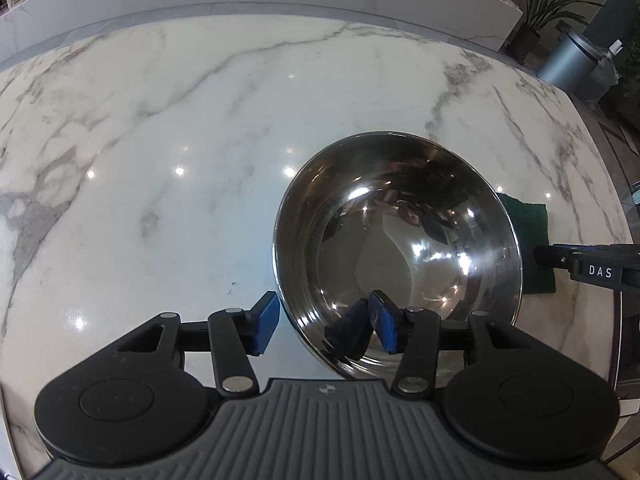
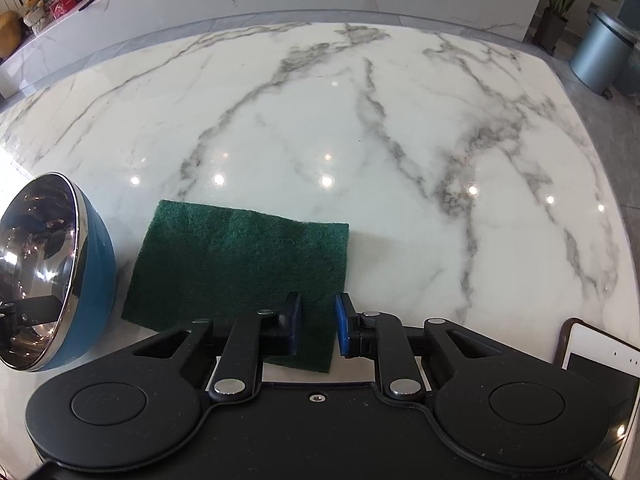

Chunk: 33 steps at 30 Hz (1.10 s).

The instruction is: Clean bowl

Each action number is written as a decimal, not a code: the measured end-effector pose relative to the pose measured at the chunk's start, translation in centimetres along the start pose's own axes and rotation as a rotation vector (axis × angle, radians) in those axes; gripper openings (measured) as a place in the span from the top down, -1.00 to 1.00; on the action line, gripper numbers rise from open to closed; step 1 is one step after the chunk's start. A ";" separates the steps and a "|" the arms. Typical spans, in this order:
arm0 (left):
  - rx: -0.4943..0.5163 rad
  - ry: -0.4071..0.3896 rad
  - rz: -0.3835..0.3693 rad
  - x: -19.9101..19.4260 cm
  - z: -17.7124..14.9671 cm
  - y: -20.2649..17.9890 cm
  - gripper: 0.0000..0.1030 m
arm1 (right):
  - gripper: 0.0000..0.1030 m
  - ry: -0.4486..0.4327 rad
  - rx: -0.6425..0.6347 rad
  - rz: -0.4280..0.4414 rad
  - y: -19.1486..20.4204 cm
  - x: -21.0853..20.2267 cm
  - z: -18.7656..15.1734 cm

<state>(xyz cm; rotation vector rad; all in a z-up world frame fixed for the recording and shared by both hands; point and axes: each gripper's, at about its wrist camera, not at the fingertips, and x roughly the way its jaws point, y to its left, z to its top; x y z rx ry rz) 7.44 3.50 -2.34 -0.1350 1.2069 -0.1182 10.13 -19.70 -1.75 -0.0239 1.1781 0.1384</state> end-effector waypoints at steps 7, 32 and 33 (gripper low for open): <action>-0.001 0.003 -0.005 -0.1 0.0 0.2 0.08 | 0.22 0.019 0.054 0.093 -1.4 -0.5 1.7; 0.010 -0.004 -0.003 0.0 -0.1 0.2 0.05 | -0.09 0.102 0.128 0.380 -2.8 2.1 4.1; 0.010 -0.004 -0.003 0.0 -0.1 0.2 0.05 | -0.09 0.107 0.123 0.384 -2.5 2.1 4.1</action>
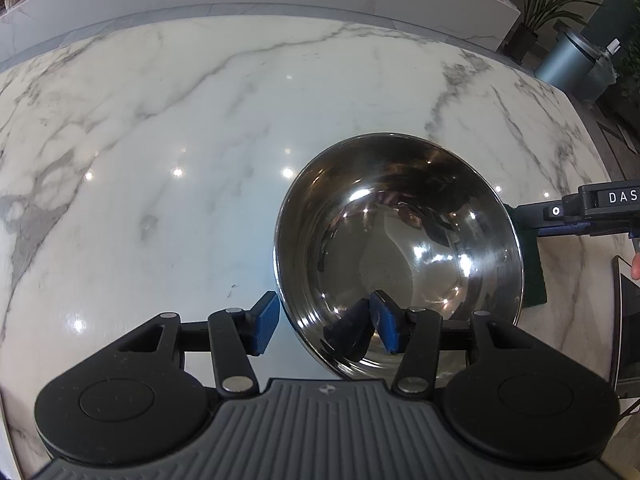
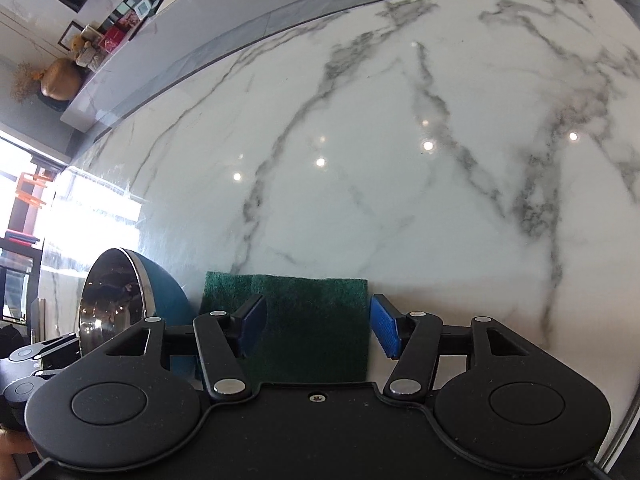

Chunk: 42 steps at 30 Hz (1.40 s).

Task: Clean bowl
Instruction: 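Close the right gripper on the green pad edge and lift it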

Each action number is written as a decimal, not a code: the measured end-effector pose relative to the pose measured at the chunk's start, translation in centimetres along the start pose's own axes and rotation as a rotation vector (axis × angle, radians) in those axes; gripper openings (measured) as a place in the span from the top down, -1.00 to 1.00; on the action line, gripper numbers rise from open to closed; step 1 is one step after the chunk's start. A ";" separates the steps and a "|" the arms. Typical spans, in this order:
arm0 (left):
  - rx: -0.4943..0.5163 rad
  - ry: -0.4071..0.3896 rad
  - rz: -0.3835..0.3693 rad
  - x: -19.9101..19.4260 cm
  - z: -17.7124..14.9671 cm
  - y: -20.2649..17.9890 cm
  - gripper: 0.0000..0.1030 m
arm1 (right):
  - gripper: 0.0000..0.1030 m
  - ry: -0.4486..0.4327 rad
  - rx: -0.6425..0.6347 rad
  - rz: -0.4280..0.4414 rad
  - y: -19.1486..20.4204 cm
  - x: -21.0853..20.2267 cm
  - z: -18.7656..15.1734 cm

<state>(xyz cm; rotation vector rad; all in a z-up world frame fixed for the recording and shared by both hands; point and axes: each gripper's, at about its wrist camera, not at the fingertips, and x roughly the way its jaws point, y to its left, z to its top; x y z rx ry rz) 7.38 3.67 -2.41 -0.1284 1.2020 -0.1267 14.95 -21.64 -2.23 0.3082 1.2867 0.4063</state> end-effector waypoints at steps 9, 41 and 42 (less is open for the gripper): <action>0.006 0.000 -0.002 0.0 0.0 0.2 0.04 | -0.11 0.036 0.064 0.071 -0.7 -0.1 -0.9; -0.001 0.022 -0.028 0.1 0.0 0.5 0.01 | 0.07 0.162 -0.133 0.059 4.4 0.5 -4.5; 0.000 0.023 -0.028 0.1 0.0 0.5 0.01 | 0.07 0.179 -0.153 0.061 4.4 0.6 -4.6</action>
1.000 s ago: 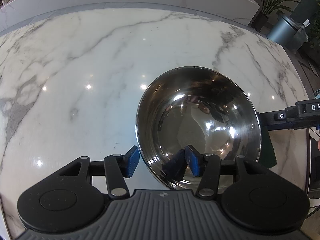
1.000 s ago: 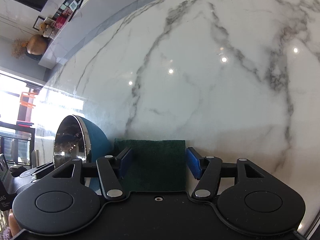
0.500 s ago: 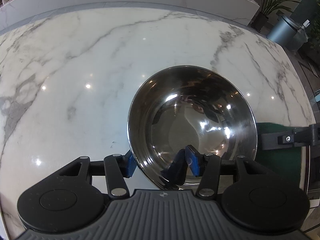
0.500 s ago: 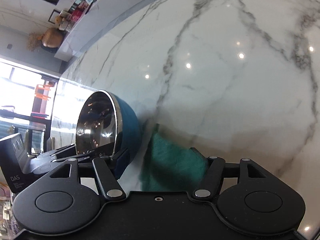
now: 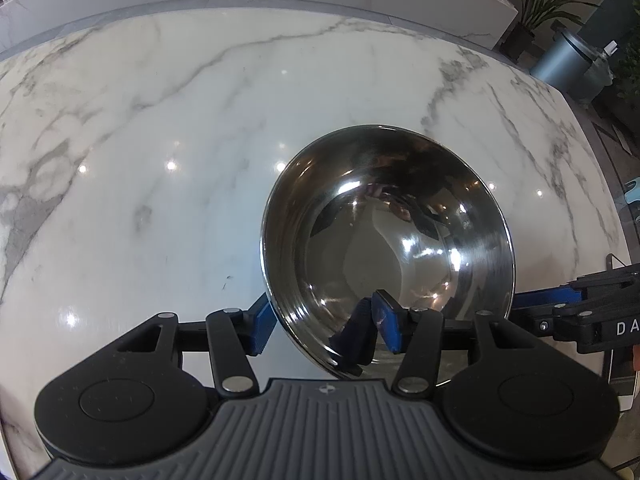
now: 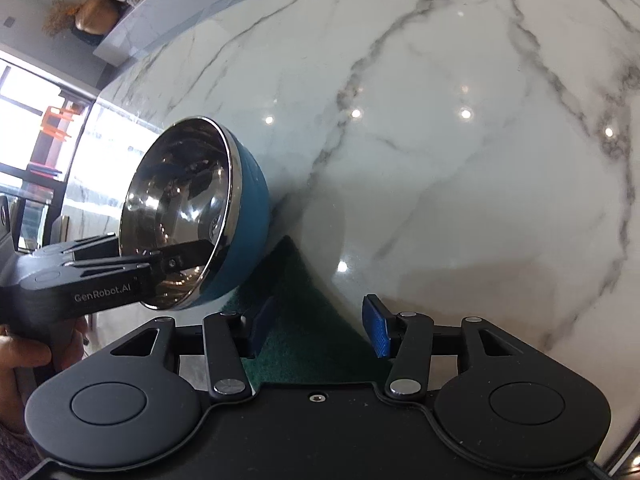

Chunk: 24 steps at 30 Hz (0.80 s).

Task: Clean bowl
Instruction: 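Close the right gripper on the green pad edge and lift it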

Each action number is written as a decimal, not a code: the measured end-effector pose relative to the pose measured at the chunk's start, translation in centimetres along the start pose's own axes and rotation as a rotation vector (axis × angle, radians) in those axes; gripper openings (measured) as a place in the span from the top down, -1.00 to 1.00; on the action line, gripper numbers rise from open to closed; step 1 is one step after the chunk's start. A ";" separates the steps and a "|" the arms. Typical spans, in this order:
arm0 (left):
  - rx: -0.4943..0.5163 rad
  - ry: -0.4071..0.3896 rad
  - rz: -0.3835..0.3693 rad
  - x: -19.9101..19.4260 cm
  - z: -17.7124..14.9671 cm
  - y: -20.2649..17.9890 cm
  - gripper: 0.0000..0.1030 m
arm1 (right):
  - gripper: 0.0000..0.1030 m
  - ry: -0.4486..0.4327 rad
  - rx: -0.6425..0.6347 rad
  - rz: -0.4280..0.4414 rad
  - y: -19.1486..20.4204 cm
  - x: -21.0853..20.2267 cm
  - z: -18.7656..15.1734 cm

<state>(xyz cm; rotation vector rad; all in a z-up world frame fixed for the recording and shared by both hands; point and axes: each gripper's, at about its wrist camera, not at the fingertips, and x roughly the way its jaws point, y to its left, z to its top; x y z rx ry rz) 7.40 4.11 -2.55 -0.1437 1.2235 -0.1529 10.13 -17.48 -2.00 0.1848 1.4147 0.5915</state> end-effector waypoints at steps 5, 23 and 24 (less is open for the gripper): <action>0.001 0.000 0.002 -0.1 0.0 0.0 0.01 | 0.08 0.057 -0.082 0.014 0.2 0.4 -0.7; 0.012 -0.002 0.013 -0.1 -0.1 -0.2 0.01 | 0.94 -0.061 -0.037 -0.078 -0.1 -2.5 -3.1; 0.014 -0.003 0.016 -0.1 -0.1 -0.3 0.01 | 0.94 -0.071 -0.037 -0.101 0.0 -2.8 -3.1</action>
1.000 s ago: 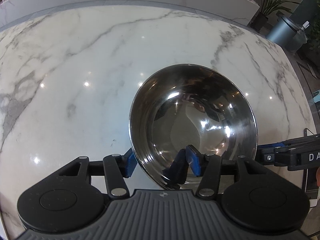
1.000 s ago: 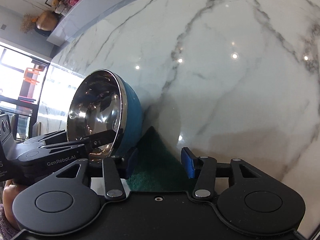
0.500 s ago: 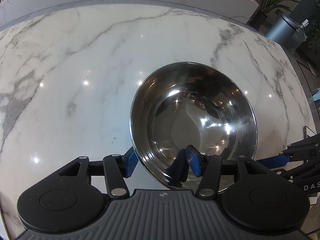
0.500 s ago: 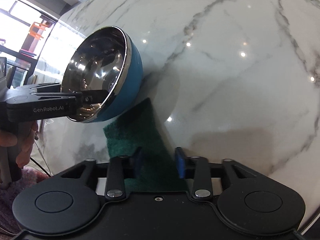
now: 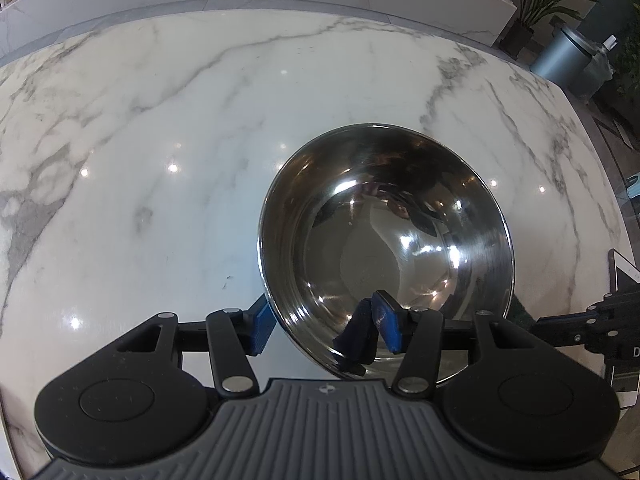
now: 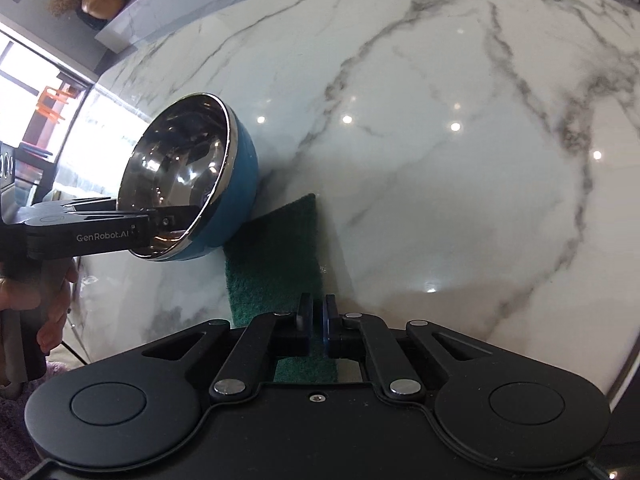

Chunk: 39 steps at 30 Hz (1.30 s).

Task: Clean bowl
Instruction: 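Close the right gripper on the green pad edge and lift it, then carry the green pad with the right gripper toward the bowl held by the left tool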

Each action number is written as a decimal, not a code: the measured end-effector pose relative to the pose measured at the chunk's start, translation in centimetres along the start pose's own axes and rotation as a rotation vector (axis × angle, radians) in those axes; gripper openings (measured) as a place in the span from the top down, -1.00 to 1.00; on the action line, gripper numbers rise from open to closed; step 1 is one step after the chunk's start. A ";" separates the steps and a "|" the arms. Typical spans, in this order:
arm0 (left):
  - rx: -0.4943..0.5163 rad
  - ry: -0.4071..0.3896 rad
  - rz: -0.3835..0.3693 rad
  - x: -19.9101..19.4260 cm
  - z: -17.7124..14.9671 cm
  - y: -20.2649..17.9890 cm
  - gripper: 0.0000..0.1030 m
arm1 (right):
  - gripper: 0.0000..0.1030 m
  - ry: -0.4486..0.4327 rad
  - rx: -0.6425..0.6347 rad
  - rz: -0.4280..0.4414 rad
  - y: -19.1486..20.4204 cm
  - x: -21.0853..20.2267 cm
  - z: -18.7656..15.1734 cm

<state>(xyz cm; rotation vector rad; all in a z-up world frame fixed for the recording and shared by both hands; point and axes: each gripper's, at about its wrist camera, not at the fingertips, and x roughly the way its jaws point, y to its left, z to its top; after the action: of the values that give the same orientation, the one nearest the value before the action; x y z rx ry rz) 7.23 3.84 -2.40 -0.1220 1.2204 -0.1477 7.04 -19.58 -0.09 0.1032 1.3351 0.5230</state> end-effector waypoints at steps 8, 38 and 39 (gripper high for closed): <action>0.000 -0.001 0.005 0.0 0.0 -0.2 0.01 | 0.94 -0.106 0.048 -0.142 -0.3 -2.4 0.4; 0.009 -0.066 -0.002 -2.3 0.2 0.4 0.74 | 0.97 -0.396 -0.021 0.048 8.9 -10.4 1.3; 0.023 -0.059 -0.002 -2.7 0.0 0.3 0.75 | 0.97 -0.396 -0.012 0.065 8.9 -10.1 1.2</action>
<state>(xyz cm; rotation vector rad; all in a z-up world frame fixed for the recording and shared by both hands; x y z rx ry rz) 6.34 4.64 -0.01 -0.1068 1.1600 -0.1585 4.04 -15.69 12.49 0.2281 0.9445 0.5337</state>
